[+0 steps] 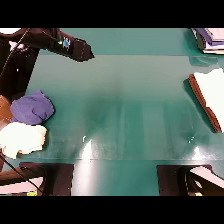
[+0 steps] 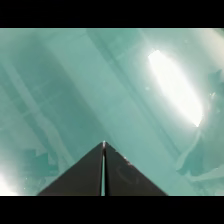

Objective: Fold the shirts.

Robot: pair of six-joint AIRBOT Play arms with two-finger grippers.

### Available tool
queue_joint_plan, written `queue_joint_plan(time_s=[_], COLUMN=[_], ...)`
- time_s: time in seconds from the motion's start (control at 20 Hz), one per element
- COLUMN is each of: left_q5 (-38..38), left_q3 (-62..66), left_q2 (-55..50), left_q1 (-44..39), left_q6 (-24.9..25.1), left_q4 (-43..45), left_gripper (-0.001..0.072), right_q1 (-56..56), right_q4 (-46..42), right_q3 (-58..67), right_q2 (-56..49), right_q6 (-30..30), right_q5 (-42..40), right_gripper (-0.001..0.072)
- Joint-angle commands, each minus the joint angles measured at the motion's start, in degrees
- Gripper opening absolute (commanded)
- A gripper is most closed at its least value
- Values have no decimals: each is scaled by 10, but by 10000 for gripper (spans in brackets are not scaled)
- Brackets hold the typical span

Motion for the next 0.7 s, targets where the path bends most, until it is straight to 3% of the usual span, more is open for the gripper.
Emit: queue_joint_plan(time_s=[0.0, 0.15, 0.25, 0.35, 0.4, 0.65], left_q5=[11, 15, 22, 31, 34, 41], left_q3=[0, 0, 0, 0, 0, 0], left_q2=[0, 0, 0, 0, 0, 0], left_q1=[0, 0, 0, 0, 0, 0], left_q6=[3, 3, 3, 3, 3, 3], left_q4=[0, 0, -1, -1, -1, -1], left_gripper=[26, 26, 26, 26, 26, 27], right_q1=[19, 134, 233, 327, 363, 477], right_q4=[94, 167, 163, 160, 160, 159], right_q3=[-12, -11, -11, -9, -9, -9], right_q2=[22, 34, 41, 42, 42, 40], right_q6=[17, 17, 18, 18, 16, 12], right_q5=[5, 0, -12, -25, -34, -80], right_gripper=[540, 538, 480, 157, 52, 18])
